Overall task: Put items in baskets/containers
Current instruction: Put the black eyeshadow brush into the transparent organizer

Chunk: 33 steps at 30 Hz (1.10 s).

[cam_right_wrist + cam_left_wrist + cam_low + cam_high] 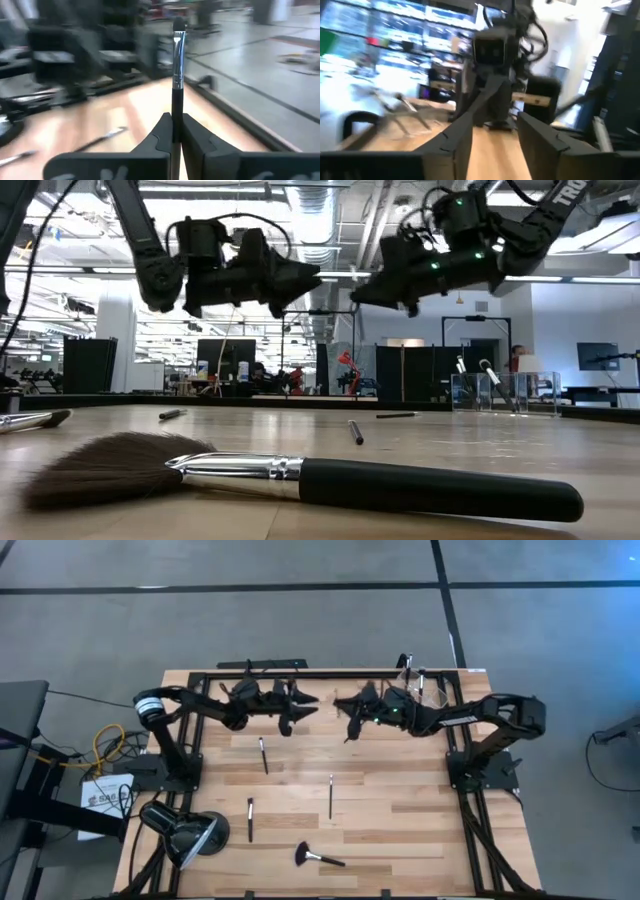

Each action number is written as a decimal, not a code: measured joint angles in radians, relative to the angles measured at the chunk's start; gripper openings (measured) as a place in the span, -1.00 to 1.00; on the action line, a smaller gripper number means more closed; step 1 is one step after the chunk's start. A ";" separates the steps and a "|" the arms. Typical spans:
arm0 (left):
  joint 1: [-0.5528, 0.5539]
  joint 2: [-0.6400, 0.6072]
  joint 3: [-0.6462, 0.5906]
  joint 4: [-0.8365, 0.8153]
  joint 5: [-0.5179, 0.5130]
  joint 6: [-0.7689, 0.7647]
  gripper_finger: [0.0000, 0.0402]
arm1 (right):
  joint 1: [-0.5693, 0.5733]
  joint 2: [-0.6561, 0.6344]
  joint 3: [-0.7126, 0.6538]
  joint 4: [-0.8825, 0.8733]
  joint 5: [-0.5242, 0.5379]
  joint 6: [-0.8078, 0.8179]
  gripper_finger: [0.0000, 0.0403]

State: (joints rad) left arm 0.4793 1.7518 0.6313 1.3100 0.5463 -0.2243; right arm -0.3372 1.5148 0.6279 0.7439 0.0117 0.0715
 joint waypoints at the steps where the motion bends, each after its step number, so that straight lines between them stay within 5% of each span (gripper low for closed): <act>1: 0.005 -0.020 -0.013 -0.002 -0.024 0.003 -0.19 | -0.016 -0.019 -0.019 -0.003 0.021 0.000 -0.95; 11: -0.013 -0.134 -0.078 -0.033 -0.185 0.056 -0.07 | -0.235 -0.248 -0.221 -0.003 0.358 -0.008 -0.96; 21: -0.040 -0.127 -0.076 -0.039 -0.258 0.096 -0.07 | -0.356 -0.229 -0.248 -0.014 0.601 0.007 -0.94; 33: -0.040 -0.127 -0.076 -0.039 -0.258 0.096 -0.07 | -0.417 -0.200 -0.247 -0.057 0.642 0.034 -0.94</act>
State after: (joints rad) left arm 0.4389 1.6245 0.5556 1.2713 0.2878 -0.1280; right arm -0.7545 1.3148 0.3805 0.6865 0.6537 0.1059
